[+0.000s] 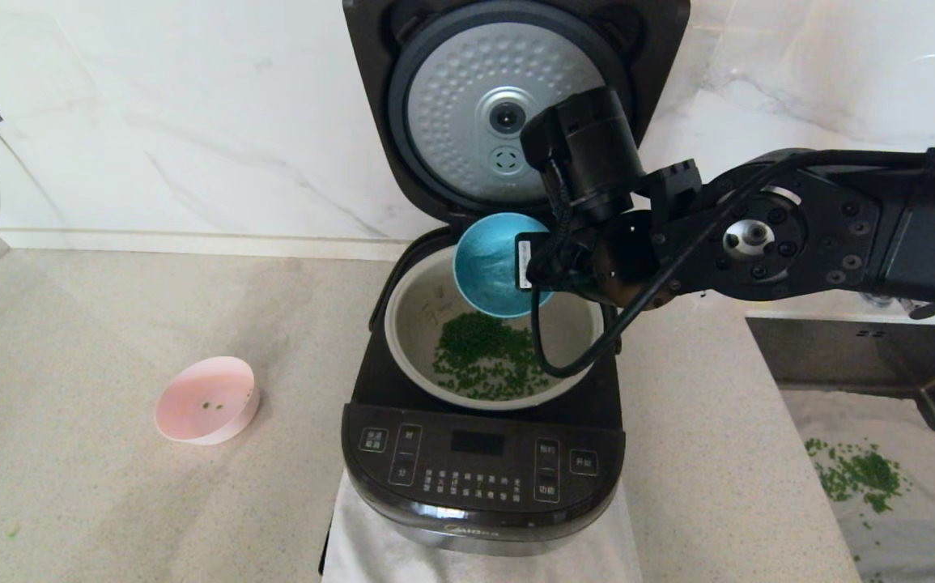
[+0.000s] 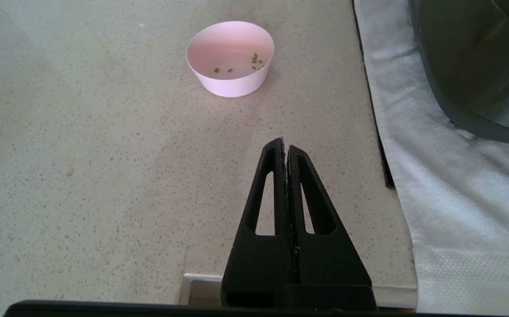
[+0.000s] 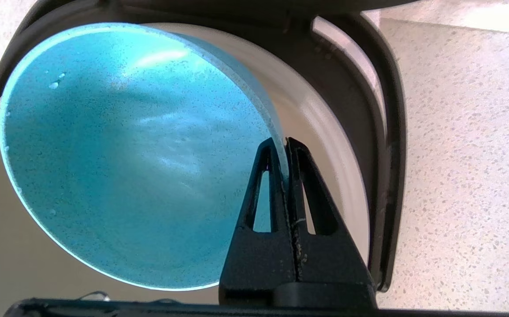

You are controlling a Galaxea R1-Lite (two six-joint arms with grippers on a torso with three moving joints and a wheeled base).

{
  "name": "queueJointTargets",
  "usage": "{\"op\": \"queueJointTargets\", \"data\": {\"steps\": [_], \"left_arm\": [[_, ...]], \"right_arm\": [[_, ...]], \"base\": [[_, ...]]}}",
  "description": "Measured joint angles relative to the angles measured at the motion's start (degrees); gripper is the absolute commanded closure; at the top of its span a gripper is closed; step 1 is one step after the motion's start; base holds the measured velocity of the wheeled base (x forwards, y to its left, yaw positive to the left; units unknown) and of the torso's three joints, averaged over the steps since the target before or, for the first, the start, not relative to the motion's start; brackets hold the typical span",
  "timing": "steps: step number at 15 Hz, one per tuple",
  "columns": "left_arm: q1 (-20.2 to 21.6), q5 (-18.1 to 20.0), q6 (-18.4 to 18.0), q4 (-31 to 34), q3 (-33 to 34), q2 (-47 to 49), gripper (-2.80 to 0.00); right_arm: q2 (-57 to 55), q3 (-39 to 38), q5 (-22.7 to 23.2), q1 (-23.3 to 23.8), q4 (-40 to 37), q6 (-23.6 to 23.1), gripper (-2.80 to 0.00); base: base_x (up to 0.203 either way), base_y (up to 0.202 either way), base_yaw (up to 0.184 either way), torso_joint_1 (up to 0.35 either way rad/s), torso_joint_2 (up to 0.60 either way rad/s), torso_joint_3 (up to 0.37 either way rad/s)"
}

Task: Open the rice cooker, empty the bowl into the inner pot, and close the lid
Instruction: Pour the water from the bowl into the rice cooker

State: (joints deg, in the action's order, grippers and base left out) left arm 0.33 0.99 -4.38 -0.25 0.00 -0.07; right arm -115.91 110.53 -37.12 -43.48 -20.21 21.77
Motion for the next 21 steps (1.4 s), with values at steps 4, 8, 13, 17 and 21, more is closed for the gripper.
{"op": "queueJointTargets", "data": {"steps": [4, 8, 13, 17, 21], "left_arm": [[0.0, 0.0, 0.0, 0.0, 0.0, 0.0, 0.00], [0.0, 0.0, 0.0, 0.0, 0.0, 0.0, 0.00], [0.0, 0.0, 0.0, 0.0, 0.0, 0.0, 0.00], [0.0, 0.0, 0.0, 0.0, 0.0, 0.0, 0.00], [0.0, 0.0, 0.0, 0.0, 0.0, 0.0, 0.00]], "right_arm": [[0.1, 0.0, -1.0, 0.0, 4.2, -2.2, 0.00], [0.1, 0.0, -1.3, 0.0, 9.4, -7.0, 0.00], [0.1, -0.1, -3.3, 0.0, 13.9, -10.5, 0.00], [-1.0, -0.1, -3.7, 0.2, 18.6, -12.8, 0.00], [-2.5, -0.1, -5.4, 0.5, 24.2, -15.5, 0.00]], "base": [[0.000, 0.000, 0.000, 0.000, 0.00, 0.000], [0.000, 0.000, 0.000, 0.000, 0.00, 0.000], [0.000, 0.000, 0.000, 0.000, 0.00, 0.000], [0.000, 0.000, 0.000, 0.000, 0.00, 0.000], [0.000, 0.000, 0.000, 0.000, 0.00, 0.000]]}}
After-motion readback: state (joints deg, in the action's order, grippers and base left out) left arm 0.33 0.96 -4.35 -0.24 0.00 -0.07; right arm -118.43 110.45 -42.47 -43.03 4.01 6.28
